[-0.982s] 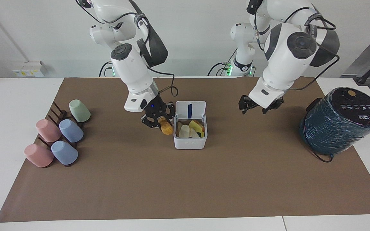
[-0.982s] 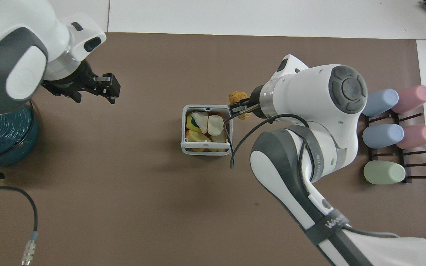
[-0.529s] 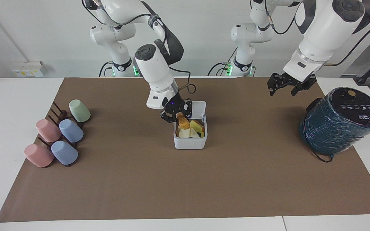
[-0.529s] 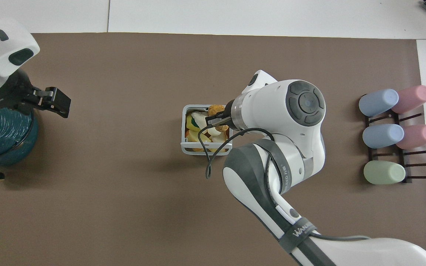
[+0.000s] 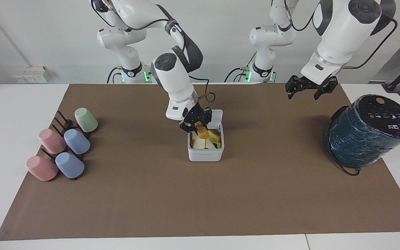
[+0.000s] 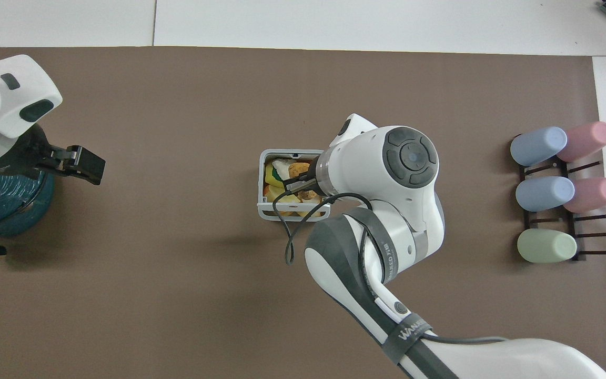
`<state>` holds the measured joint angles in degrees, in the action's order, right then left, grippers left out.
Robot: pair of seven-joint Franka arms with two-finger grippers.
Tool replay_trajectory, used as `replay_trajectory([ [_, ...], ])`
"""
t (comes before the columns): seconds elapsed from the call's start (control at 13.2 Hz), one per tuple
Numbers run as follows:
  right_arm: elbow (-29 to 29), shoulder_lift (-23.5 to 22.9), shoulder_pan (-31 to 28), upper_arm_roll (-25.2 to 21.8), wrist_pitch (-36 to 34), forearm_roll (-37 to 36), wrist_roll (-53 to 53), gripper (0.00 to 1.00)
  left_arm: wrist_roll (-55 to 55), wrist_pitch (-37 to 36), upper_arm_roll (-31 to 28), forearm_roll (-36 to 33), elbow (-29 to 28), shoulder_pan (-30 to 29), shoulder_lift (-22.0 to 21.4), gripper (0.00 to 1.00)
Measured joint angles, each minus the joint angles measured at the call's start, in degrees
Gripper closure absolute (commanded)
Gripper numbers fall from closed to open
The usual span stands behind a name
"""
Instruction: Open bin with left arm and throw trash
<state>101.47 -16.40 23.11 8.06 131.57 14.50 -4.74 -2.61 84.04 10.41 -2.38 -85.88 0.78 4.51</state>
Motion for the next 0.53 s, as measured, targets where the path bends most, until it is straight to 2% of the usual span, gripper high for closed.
replay_trajectory([
  [0.08,0.0,0.0,0.0,0.0,0.0,0.0,-0.2,0.17,0.0,0.1,0.0,0.0,0.0,0.0,0.0,0.0],
  [0.15,0.0,0.0,0.0,0.0,0.1,0.0,-0.3,0.0,0.0,0.3,0.1,0.0,0.0,0.0,0.0,0.0],
  [0.53,0.0,0.0,-0.1,-0.1,2.3,0.0,-0.4,0.0,0.0,3.2,0.3,0.0,-0.1,0.0,0.0,0.0],
])
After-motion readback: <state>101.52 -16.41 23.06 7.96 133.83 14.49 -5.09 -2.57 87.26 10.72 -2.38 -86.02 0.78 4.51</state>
